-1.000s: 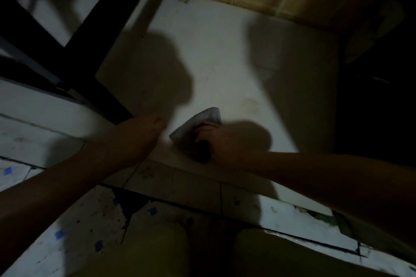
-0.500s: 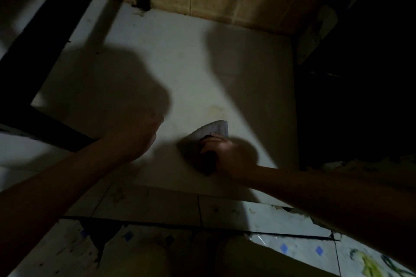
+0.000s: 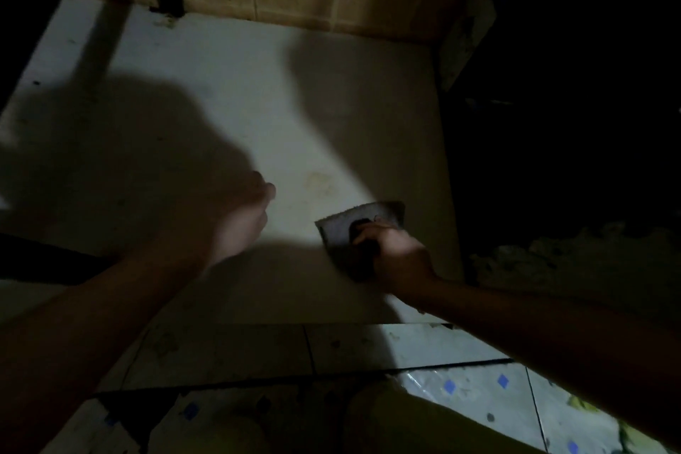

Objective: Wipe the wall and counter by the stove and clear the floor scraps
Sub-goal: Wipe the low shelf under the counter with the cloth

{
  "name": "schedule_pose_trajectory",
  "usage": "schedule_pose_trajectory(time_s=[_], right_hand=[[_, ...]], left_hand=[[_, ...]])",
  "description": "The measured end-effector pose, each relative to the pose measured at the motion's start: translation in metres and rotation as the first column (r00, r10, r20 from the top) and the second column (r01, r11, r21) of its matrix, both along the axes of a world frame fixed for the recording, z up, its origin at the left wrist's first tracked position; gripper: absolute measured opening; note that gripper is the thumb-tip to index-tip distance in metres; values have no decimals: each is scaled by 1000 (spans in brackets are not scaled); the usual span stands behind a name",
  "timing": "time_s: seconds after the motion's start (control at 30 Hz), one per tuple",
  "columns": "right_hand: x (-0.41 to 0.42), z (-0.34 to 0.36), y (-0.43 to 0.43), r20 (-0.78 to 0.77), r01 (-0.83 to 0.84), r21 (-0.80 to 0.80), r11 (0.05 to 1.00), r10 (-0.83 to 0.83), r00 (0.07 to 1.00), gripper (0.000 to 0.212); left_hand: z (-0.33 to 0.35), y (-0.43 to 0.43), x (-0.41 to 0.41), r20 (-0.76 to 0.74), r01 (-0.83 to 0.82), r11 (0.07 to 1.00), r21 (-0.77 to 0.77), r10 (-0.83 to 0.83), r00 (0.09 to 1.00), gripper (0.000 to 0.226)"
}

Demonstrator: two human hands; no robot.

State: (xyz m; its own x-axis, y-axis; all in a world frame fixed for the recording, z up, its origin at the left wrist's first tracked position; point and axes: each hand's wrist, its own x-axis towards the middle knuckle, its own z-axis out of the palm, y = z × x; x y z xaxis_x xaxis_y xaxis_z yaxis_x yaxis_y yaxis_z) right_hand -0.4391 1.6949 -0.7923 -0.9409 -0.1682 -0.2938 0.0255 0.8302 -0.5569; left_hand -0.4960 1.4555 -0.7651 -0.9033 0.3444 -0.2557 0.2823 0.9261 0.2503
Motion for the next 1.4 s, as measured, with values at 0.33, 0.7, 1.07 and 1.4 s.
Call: schedule_pose_trajectory(time_s=[0.33,0.7,1.07,1.4], right_hand=[[14,-4,31,53,279,24,960,-280,959,34],[-21,3,4,-8,354,49,934,-354,935,29],[-1,-7,-2,-69,285,140,948,-278,958,33],[24,0,-39,53,51,-63,997,-48,997,34]], left_hand=[[-11,42,-33,-35,36,999,16,-35,999,29],[-7,3,-21,8,-70,994,88,70,998,31],[43,-52,62,13,-230,972,-41,231,973,29],[59,-83,143,36,-244,941,-235,259,965,32]])
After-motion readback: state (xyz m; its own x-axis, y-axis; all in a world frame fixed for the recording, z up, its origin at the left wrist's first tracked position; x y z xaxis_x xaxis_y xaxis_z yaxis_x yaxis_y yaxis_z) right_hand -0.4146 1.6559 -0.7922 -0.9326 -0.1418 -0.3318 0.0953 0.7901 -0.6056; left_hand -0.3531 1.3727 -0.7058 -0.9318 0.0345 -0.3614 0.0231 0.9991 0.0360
